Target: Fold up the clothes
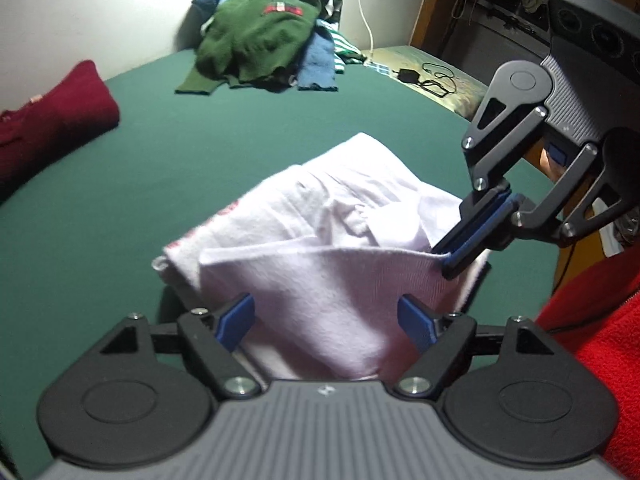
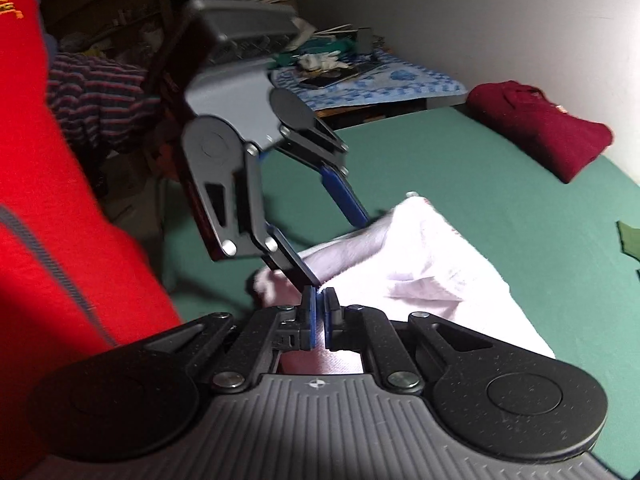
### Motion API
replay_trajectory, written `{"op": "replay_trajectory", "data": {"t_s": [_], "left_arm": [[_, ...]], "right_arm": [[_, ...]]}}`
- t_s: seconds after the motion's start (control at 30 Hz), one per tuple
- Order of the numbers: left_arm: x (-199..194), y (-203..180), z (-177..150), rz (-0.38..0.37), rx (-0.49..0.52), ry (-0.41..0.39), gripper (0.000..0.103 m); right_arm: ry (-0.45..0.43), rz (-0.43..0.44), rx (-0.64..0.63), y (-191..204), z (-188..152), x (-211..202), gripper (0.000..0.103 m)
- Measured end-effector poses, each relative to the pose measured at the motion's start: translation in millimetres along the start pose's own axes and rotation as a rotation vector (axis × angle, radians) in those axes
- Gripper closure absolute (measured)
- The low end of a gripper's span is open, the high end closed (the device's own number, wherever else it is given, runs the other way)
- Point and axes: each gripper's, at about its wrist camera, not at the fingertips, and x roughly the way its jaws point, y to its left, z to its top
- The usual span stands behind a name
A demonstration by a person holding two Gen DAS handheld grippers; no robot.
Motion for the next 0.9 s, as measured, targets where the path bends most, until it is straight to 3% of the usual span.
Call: {"op": "replay_trajectory", "data": {"t_s": [0.07,0.2,0.43,0.57,0.7,0.9], "left_arm": [[-9.4,-3.2,4.6,0.026,0.053,-0.010,0.023],[-23.1,-25.0,19.2,-0.005,0.260,-0.006,0.022],[11.9,-47.6,39.6,-0.113,0.503,0.117,0.024],[28.7,-56.2,38.3,-0.180,0.603,0.206,0.025],[38.2,-55.2,34.1,-0.192,0.660,0.263,0.027],[32.8,-49.0,41.1,-0.204,0.680,0.257,0.028]], "right_arm": [[-0.011,-0.012,0.013,-3.7,0.7,2.3,0.099],[-0.003,-0.013,0.013,-7.3,2.4,4.0,0.099],[0.034,0.009,-0.029,2.0,-1.4,-4.0,0.099],[0.058,0.005,-0.057,6.5,-4.7,-3.0,0.099],[0.068,0.010,-0.093,11.1,-4.1,0.2,0.099],[0.092,0.022,-0.135,3.7,1.8,10.3,0.099]]}}
